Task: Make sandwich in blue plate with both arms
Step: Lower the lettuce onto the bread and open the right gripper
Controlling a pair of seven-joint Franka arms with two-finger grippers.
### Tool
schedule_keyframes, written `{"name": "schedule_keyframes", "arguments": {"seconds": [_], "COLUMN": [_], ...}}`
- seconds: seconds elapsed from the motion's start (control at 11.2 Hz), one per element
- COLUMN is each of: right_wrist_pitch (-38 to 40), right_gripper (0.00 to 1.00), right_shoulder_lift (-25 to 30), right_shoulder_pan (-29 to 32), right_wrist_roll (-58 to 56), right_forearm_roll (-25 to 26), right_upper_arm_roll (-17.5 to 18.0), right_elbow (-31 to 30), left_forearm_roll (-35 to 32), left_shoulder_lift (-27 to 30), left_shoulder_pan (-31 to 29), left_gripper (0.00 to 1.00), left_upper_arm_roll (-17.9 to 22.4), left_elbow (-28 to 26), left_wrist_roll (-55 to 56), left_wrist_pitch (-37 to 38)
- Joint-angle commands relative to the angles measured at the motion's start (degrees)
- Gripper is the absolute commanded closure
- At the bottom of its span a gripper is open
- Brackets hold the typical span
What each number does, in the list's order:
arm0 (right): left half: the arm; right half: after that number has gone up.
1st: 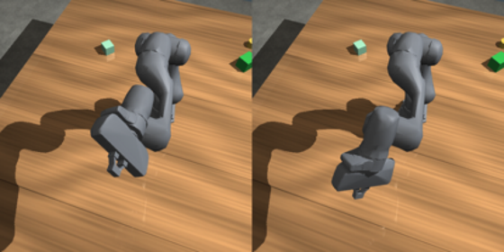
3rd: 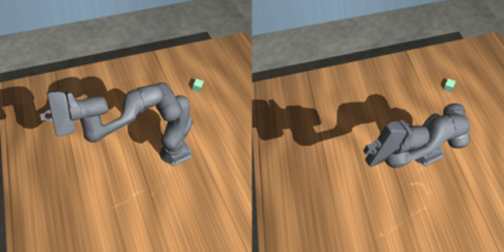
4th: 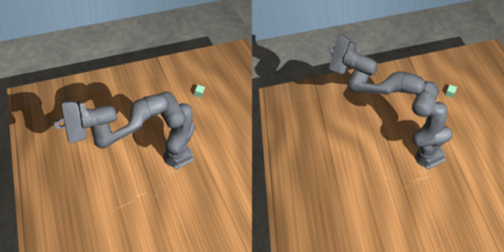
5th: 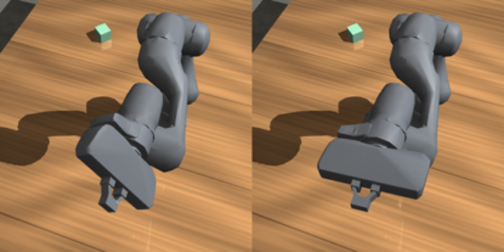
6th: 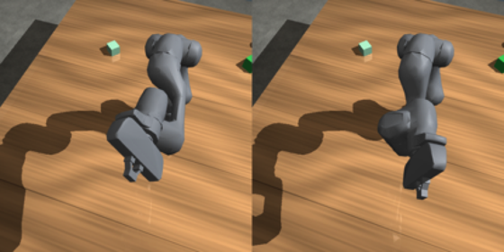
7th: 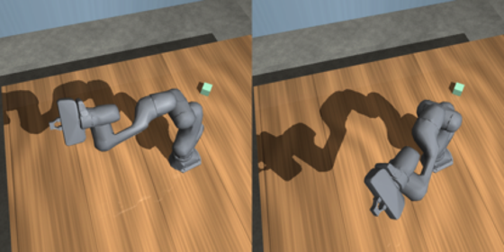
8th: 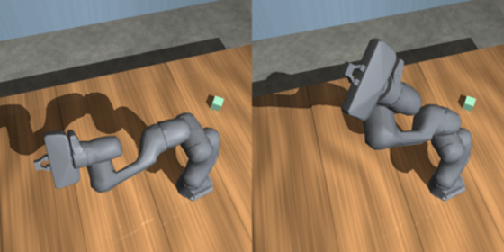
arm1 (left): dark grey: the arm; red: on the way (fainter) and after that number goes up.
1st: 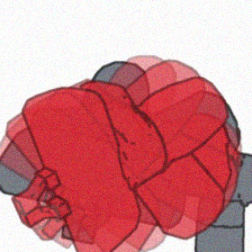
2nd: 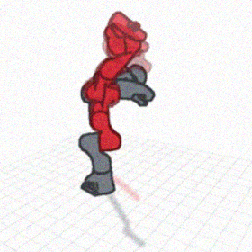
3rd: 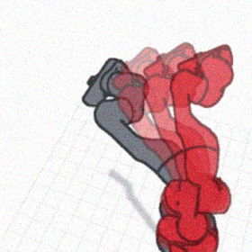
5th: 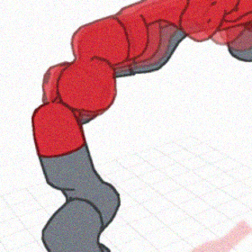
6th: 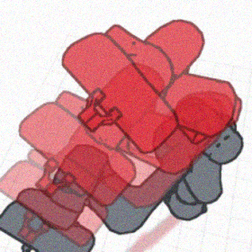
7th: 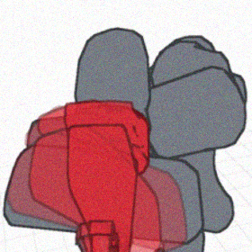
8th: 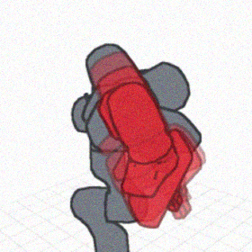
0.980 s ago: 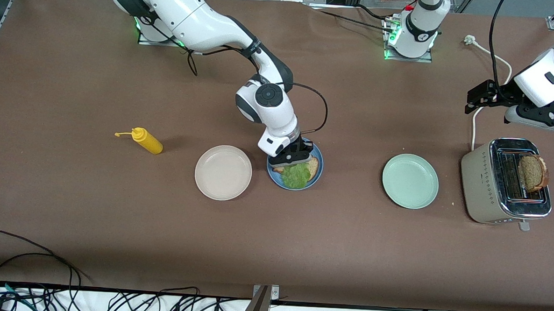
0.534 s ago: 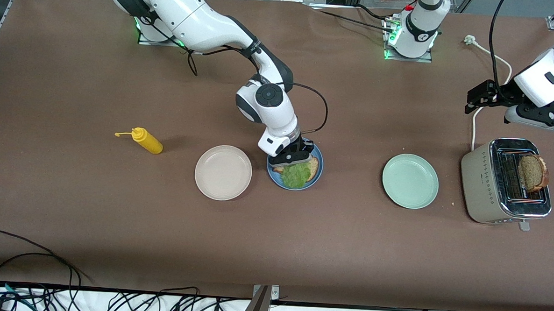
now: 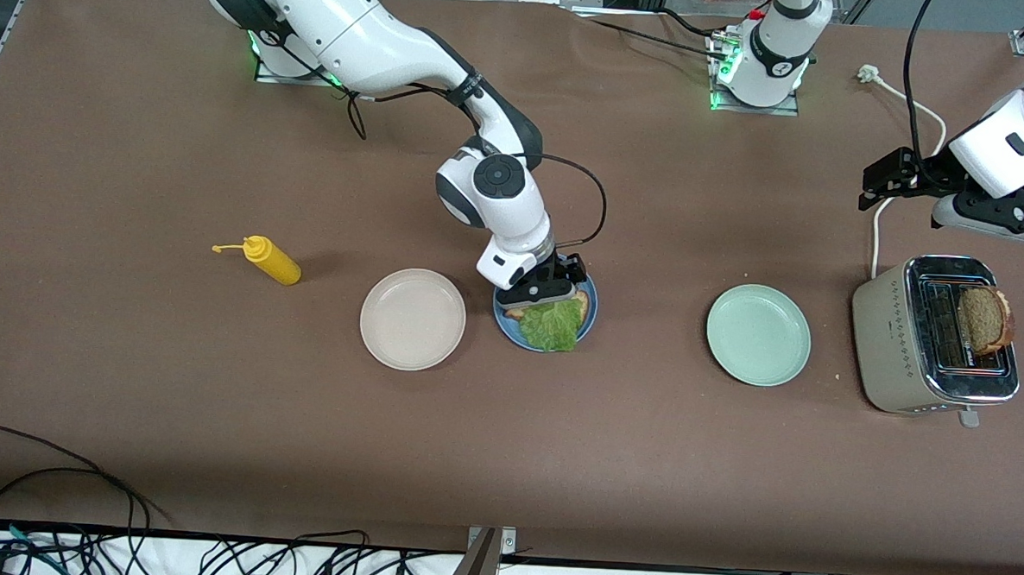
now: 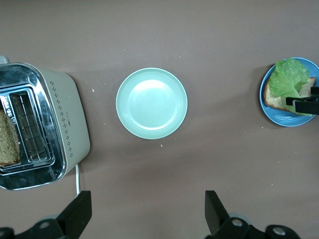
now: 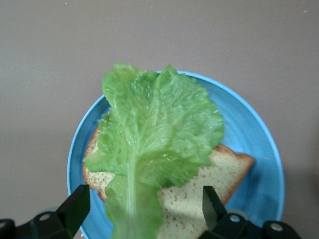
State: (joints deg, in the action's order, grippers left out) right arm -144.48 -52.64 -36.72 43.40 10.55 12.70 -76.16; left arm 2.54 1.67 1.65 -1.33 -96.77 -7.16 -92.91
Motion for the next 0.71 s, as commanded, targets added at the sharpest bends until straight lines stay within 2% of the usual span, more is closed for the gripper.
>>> {"name": "schedule_keyframes", "arguments": {"seconds": [0.0,0.36,0.53,0.62], "right_wrist_pitch": [7.53,18.85,26.23,28.88], "right_gripper": [0.00,0.00,0.00,0.00], "right_shoulder_lift": [4.02,10.08,13.86,15.71], "right_shoulder_pan": [-0.11,2.87,5.68,7.43], "right_wrist_roll": [-0.33,-4.71,-13.12,-15.25], "right_forearm_roll": [-1.05,-1.84,-7.01,-7.12], "right_upper_arm_roll": [-0.31,-0.22,-0.31,-0.40], "right_elbow": [0.93,0.58,0.14,-0.30], "left_forearm_roll": [-0.60,-0.60,-0.60,-0.60], "left_shoulder_lift": [-0.88,-0.88,-0.88,-0.88], "left_shoulder_pan": [0.11,0.11,0.11,0.11], "left_gripper": [0.00,0.00,0.00,0.00], "left_upper_arm_roll": [0.01,0.01,0.01,0.01], "left_elbow": [2.03,2.03,2.03,2.03], "left_wrist_roll": [-0.75,-0.75,-0.75,-0.83], "left_wrist_pitch": [1.50,1.59,1.50,1.59]}}
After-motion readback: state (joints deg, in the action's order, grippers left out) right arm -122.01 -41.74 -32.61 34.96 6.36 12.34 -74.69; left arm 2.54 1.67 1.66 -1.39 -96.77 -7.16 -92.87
